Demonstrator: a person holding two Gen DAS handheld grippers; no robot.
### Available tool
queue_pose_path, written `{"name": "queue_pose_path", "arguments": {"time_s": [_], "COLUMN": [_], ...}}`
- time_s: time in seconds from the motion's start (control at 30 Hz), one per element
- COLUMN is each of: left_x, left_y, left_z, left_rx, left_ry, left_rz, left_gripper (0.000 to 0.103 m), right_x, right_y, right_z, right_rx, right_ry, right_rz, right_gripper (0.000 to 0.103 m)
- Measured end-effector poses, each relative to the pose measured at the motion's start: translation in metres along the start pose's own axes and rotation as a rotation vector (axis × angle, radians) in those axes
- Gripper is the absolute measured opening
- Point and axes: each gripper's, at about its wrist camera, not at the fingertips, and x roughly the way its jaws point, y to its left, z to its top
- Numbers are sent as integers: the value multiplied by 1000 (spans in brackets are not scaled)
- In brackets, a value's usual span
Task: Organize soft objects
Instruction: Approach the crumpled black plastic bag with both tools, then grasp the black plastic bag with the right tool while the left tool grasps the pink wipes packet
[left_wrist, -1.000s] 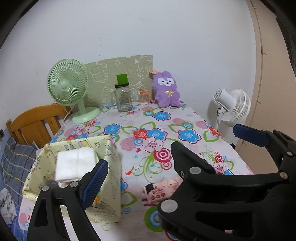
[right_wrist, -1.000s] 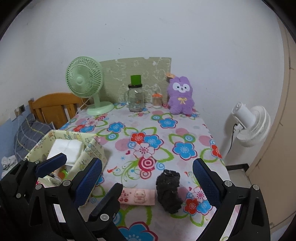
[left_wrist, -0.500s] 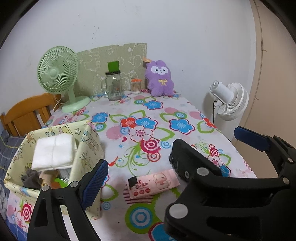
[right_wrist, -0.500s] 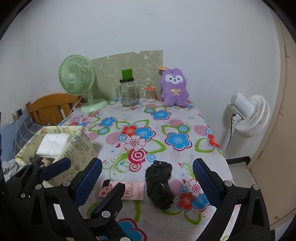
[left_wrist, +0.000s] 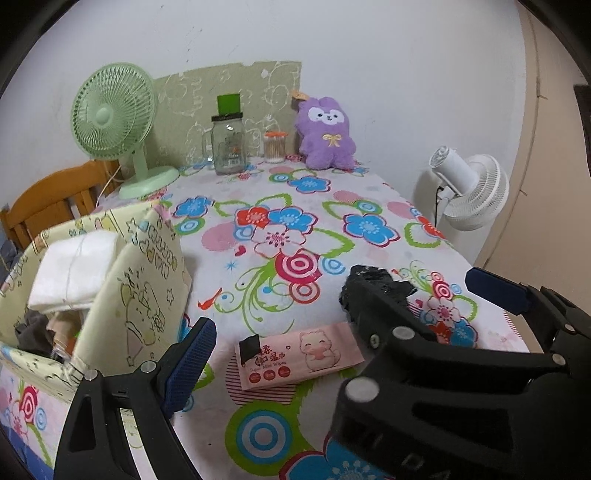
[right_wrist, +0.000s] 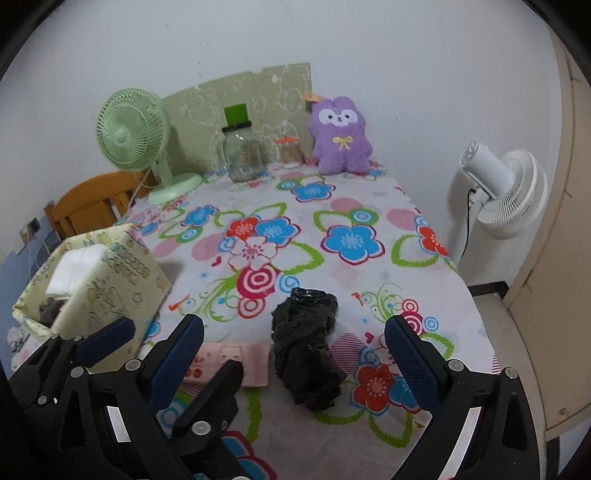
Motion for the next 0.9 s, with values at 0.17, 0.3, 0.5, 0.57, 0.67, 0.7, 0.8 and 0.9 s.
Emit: {"name": "queue_pose_path", "arguments": {"time_s": [0.17, 0.3, 0.5, 0.57, 0.67, 0.7, 0.8, 0.9], "left_x": [13, 21, 34, 37, 42, 43, 43, 43], "left_y": [1, 0, 2, 3, 3, 2, 2, 2], "left_z": [-3, -5, -5, -5, -7, -8, -8, -8], "left_rx": [6, 12, 15, 17, 22, 25, 27, 29], "left_ry": [35, 50, 87, 97, 119, 123, 125, 127], "left_rz": [3, 8, 8, 7, 4, 4, 4, 5], "left_gripper": [93, 93, 93, 92, 92, 92, 92, 92], "right_x": [19, 33, 52, 56, 63, 64, 63, 62], "right_y": [-5, -7, -10, -10, -12, -13, -12, -12], "right_z": [-2, -3, -6, -6, -8, -9, -10, -10], "right_rx": [17, 25, 35, 35, 49, 49, 29, 26], "right_ry": [46, 85, 139, 152, 173, 183, 178, 176], "right_rz": [4, 1, 15, 14, 20, 21, 10, 10], "right_gripper": [99, 93, 78, 69, 53, 50, 45, 41]}}
